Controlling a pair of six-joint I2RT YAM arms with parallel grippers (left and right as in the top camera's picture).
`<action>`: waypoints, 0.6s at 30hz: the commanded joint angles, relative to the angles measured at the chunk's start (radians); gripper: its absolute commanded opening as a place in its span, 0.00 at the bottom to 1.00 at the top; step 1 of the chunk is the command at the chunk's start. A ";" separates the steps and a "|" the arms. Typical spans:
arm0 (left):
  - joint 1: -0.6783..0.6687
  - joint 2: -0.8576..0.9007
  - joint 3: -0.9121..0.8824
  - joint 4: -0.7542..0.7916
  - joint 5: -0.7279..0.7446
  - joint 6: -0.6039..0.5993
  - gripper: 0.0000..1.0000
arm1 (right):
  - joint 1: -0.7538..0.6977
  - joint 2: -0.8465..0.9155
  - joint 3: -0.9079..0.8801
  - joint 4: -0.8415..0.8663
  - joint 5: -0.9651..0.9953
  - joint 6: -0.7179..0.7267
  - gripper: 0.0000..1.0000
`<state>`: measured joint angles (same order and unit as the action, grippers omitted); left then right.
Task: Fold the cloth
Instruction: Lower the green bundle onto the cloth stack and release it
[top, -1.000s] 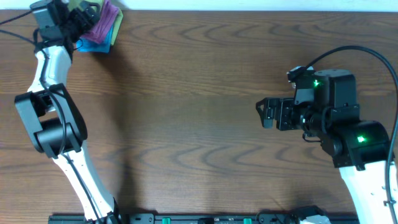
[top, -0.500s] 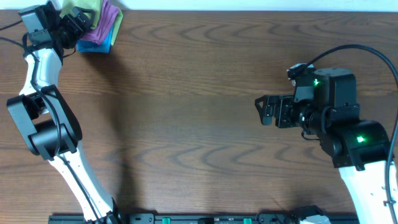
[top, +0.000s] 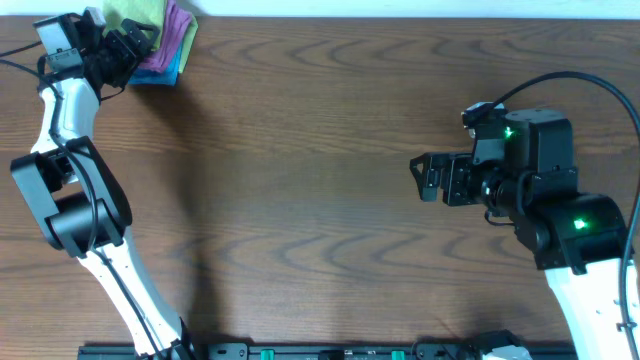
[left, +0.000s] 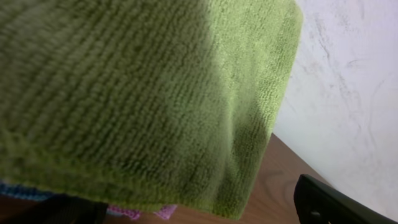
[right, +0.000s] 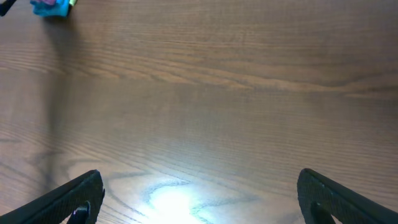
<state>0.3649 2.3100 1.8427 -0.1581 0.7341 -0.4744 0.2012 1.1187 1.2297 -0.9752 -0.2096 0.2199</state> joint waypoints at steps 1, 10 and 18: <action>0.024 -0.042 0.027 -0.009 0.015 0.011 0.95 | 0.010 -0.006 0.014 -0.001 -0.008 0.011 0.99; 0.049 -0.106 0.027 -0.083 0.018 0.063 0.96 | 0.010 -0.006 0.014 0.000 -0.008 0.011 0.99; 0.055 -0.222 0.027 -0.239 0.014 0.152 0.96 | 0.010 -0.006 0.014 -0.002 -0.008 0.011 0.99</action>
<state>0.4122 2.1593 1.8427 -0.3611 0.7376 -0.3950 0.2012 1.1187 1.2297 -0.9756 -0.2096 0.2199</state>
